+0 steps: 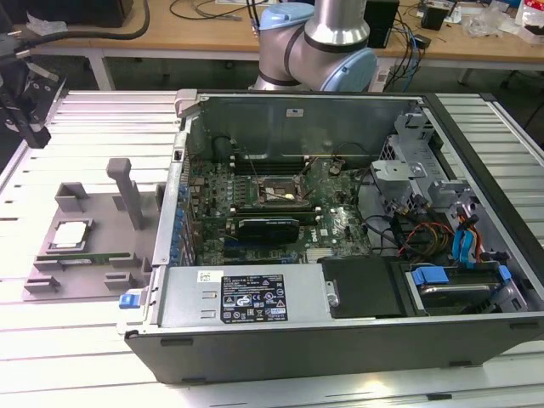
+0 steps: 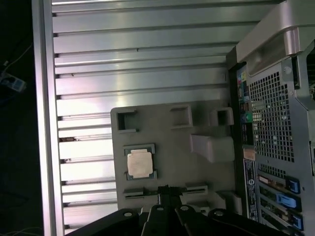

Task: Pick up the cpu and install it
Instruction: 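Reach for the cpu, then pick up the cpu and move it towards the insertion slot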

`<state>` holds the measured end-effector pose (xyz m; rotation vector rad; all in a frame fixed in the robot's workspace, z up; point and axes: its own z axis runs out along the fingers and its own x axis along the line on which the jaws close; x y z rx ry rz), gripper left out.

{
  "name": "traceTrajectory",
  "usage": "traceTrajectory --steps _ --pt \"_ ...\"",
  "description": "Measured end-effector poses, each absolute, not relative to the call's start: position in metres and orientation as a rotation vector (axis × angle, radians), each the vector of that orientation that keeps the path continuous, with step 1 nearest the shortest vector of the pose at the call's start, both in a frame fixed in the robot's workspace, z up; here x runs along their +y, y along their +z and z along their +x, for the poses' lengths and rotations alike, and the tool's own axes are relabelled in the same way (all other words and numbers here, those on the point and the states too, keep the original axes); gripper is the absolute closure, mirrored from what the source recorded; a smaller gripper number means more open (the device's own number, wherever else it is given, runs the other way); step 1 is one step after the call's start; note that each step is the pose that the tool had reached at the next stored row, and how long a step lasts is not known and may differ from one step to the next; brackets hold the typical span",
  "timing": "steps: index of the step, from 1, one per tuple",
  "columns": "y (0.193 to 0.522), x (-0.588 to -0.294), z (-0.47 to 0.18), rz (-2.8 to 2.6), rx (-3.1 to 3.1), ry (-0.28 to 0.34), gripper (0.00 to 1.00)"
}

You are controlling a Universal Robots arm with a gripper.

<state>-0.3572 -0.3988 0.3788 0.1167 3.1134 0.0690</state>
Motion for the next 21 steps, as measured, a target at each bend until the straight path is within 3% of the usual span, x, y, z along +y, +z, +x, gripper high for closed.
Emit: traceTrajectory --steps 19,21 --pt "0.363 -0.399 -0.389 0.117 3.114 0.067 0.89" --pt "0.363 -0.399 -0.389 0.115 3.113 0.002 0.89"
